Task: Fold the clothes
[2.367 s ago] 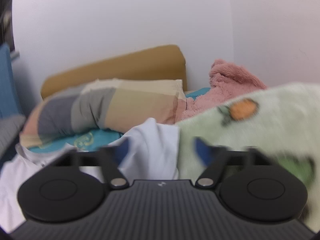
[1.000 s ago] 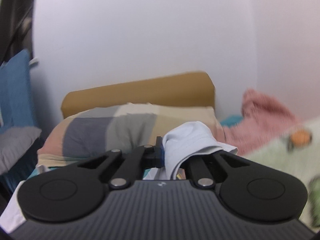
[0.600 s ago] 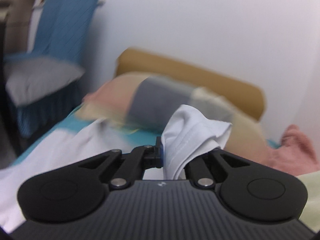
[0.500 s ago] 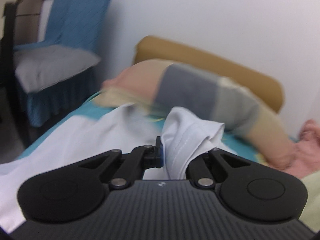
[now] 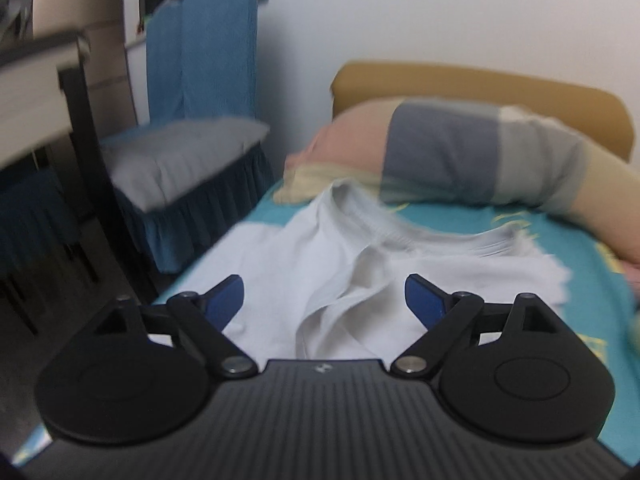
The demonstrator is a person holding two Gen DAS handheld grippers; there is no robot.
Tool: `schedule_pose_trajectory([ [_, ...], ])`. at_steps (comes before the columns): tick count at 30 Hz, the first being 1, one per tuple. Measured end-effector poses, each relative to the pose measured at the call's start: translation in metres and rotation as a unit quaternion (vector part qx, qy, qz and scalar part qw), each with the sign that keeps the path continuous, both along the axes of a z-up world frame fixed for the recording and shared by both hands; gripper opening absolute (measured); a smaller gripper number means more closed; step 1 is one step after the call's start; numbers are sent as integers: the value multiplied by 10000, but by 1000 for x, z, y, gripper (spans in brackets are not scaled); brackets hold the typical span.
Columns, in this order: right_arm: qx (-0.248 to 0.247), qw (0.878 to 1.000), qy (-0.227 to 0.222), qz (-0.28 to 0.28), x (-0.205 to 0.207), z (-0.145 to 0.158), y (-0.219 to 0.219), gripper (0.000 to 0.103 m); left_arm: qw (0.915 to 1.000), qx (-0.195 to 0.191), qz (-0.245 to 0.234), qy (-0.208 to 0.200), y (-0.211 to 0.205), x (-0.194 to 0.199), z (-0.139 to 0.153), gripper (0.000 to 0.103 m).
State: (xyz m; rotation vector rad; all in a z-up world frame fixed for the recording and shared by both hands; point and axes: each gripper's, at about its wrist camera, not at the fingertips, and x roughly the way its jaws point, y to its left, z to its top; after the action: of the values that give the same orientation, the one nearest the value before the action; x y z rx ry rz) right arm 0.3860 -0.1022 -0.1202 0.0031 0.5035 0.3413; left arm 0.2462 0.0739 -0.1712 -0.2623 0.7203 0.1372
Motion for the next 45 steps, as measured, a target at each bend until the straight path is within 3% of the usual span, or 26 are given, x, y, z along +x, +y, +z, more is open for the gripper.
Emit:
schedule_pose_trajectory([
  [11, 897, 9926, -133, -807, -204, 92, -110, 89, 9976, -76, -659, -189, -40, -60, 34, 98],
  [16, 1269, 9856, 132, -1114, -276, 99, -150, 89, 9944, -73, -1044, -165, -60, -94, 45, 98],
  [24, 1847, 9650, -154, -1857, -347, 104, -238, 89, 9890, 50, -1471, 128, -106, -117, 45, 94],
  [28, 2094, 9469, -288, -2422, -367, 95, -284, 89, 9840, -6, -1762, 261, -151, -118, 48, 91],
  [33, 2353, 9244, -330, -2984, -373, 80, -318, 89, 9711, -38, -2325, 538, -234, -121, 34, 81],
  [38, 2490, 9076, -270, -3368, -376, 64, -339, 89, 9501, -10, -3020, 777, -323, -133, 11, 68],
  [42, 2509, 8951, -384, -3664, -385, 59, -358, 89, 9306, 6, -3517, 1011, -365, -137, -14, 53],
  [45, 2568, 8835, -478, -3888, -391, 56, -370, 89, 9184, 93, -3789, 1134, -380, -139, -33, 50],
])
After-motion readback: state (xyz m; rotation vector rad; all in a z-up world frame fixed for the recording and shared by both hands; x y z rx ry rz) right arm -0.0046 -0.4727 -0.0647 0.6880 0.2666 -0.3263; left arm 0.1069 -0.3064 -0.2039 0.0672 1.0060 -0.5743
